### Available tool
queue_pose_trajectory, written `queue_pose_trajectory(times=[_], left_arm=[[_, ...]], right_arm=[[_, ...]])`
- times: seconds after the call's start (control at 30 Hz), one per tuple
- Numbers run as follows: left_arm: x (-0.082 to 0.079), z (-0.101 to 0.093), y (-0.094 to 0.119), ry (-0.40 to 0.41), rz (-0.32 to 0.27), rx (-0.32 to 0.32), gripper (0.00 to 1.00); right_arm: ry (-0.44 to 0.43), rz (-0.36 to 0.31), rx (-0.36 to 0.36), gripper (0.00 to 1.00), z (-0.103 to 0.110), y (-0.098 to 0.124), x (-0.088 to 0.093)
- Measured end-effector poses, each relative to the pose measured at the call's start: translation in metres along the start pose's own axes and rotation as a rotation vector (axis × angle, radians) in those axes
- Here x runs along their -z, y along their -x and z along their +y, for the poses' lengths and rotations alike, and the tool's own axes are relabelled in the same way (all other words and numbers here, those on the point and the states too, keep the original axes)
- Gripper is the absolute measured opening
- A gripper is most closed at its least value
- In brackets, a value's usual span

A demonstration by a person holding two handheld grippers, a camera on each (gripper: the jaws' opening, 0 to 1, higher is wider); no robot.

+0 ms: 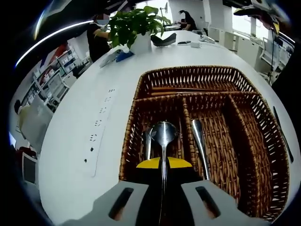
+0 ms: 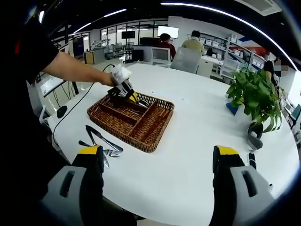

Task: Arrange the knives, forks, and spoons in their matching storage slots by inserting each utensil handle-first until every utensil is classified and aligned in the correct compartment

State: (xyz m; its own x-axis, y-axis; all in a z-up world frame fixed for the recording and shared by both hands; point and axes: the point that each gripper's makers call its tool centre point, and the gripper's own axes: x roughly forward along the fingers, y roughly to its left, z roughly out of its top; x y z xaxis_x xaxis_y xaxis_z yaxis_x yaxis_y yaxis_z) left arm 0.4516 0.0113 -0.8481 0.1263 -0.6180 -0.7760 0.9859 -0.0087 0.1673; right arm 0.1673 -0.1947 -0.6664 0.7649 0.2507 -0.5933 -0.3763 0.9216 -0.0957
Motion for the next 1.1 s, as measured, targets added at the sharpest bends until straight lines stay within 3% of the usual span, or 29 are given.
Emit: queue_pose_trajectory(times=[0.23,0.5,0.67,0.8,0.97,1.1], left_arm=[[0.003,-0.001,-0.005,-0.006,0.011,0.007,0.01],[0.009,0.001,-0.008,-0.07,0.041,-0.022,0.02],[0.01,0.002,-0.009,-0.052,0.04,-0.017,0.02],[0.009,0.0,-0.01,-0.099,0.069,-0.009,0.03],[0.001,0.009,-0.003,-0.114,0.036,-0.061,0.2],[-0.004,0.013,0.015,-0.068,0.002,-0.073,0.24]], right_arm=[[0.002,-0.005,-0.002,1.0,0.001,0.001,-0.002],[0.008,0.004,-0.012,1.0,0.007,0.002,0.001],[0.008,-0.002,-0.011,1.0,0.007,0.002,0.0],[0.012,-0.008,-0.012,1.0,0.009,0.004,0.0],[0.012,-0.015,-0.013,1.0,0.011,0.005,0.0],[0.017,-0.019,-0.018,1.0,0.012,0.006,0.0]])
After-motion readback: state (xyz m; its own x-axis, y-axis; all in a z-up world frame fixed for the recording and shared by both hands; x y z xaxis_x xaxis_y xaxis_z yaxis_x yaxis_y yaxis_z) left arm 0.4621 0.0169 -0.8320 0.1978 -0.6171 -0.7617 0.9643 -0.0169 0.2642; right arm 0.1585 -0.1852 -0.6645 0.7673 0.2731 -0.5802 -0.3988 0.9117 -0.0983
